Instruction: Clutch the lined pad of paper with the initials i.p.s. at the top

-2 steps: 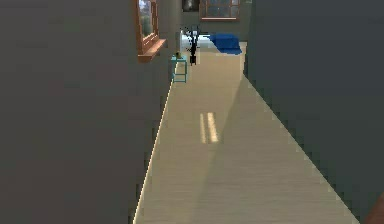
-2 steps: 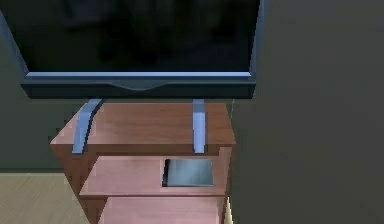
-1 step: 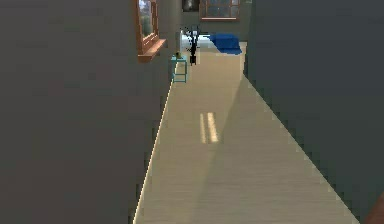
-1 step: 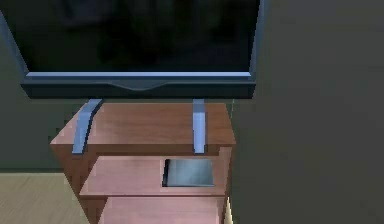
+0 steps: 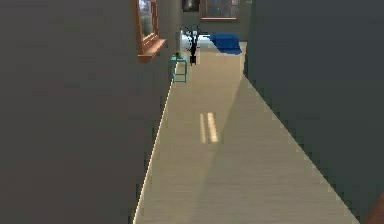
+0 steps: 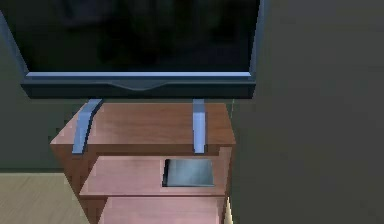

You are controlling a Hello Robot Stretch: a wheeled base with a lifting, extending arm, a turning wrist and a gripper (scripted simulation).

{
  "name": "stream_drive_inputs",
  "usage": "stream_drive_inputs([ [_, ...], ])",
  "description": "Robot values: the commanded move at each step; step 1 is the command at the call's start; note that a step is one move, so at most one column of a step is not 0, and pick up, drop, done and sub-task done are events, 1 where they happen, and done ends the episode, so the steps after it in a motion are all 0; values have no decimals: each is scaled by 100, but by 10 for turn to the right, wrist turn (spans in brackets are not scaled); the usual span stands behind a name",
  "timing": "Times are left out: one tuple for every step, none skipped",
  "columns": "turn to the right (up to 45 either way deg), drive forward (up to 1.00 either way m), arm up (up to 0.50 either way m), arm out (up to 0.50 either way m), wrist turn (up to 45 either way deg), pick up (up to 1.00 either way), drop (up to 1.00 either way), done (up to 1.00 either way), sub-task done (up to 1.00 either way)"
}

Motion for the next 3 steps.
stream_drive_inputs([
  [0,0,0,50,0,0,0,0,0],
  [0,0,0,0,450,0,0,0,0],
  [0,0,0,0,450,0,0,0,0],
])
